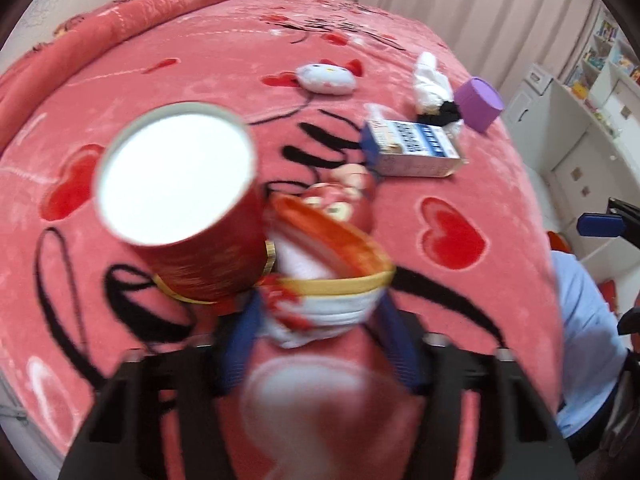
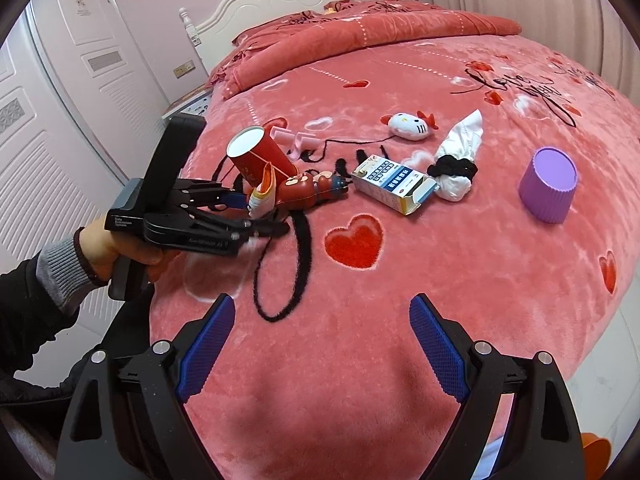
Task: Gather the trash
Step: 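Grasp the white mask with the left gripper while the right grasps the red figurine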
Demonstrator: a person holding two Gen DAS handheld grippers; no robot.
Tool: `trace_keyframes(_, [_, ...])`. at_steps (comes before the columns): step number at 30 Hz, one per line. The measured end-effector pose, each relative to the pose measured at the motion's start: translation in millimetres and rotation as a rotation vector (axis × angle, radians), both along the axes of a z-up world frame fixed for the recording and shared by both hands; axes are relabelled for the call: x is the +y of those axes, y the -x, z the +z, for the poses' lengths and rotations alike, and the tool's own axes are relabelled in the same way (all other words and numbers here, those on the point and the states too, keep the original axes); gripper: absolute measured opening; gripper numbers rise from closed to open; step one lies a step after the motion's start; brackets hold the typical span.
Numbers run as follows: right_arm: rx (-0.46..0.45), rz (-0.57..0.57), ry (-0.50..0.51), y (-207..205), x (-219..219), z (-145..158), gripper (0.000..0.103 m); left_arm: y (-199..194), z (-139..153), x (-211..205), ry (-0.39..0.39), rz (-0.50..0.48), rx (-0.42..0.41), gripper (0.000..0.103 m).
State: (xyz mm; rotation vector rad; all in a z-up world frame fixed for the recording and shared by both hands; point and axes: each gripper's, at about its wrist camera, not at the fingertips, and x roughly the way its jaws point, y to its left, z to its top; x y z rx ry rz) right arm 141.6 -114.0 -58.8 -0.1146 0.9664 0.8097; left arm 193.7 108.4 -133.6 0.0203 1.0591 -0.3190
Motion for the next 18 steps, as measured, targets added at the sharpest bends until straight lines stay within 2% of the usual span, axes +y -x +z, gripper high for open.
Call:
trace_keyframes(2, [0.001, 0.008, 0.001, 0.8, 3.0, -0.9, 0.088, 4.6, 4.3, 12.5, 0.035, 0.018, 0.001, 0.036])
trace_keyframes(4, [-0.002, 0.016, 0.0, 2.0, 6.0, -1.0, 0.088, 9.2, 6.4, 16.7, 0.036, 0.023, 0.003, 0.032])
trace_keyframes(12, [-0.008, 0.058, -0.018, -2.2, 24.7, 0.4, 0.088, 41.7, 26.4, 21.5, 0.043, 0.003, -0.007, 0.031])
trace_keyframes(18, [-0.033, 0.114, -0.016, -23.8, 55.3, -1.3, 0.088, 41.1, 32.4, 27.3, 0.051, 0.002, 0.002, 0.031])
